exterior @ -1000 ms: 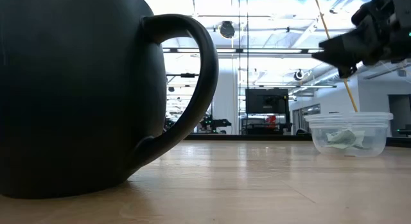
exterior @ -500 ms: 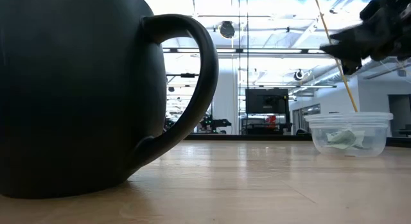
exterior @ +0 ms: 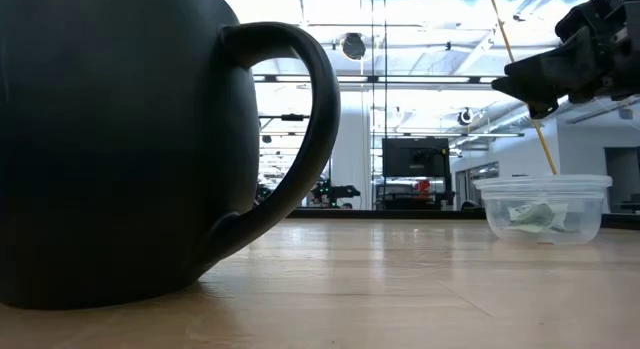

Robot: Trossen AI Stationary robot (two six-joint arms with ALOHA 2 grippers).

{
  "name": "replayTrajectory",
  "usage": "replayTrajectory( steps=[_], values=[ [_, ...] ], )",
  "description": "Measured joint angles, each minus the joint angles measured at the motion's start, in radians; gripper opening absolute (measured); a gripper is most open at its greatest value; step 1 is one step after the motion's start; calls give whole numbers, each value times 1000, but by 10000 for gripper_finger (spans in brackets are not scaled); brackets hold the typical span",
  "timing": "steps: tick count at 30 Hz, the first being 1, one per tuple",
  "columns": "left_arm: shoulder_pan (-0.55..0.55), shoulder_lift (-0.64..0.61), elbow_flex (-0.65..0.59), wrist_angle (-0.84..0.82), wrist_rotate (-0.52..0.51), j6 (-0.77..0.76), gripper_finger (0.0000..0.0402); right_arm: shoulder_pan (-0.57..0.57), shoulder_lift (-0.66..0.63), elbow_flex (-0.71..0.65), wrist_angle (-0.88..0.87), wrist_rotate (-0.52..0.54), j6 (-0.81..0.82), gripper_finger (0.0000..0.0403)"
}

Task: Pick and place Stevia / Truvia into bins
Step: Return to Home Position

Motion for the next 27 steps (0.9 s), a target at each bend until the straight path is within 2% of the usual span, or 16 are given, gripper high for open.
replayTrajectory(
  steps=[12, 27],
  values=[
    [0, 0, 0, 2, -1, -1, 191, 0, 10, -24, 213, 0, -45, 169],
    [0, 0, 0, 2, -1, -2, 191, 0, 10, -25, 214, -1, -45, 169]
  ],
)
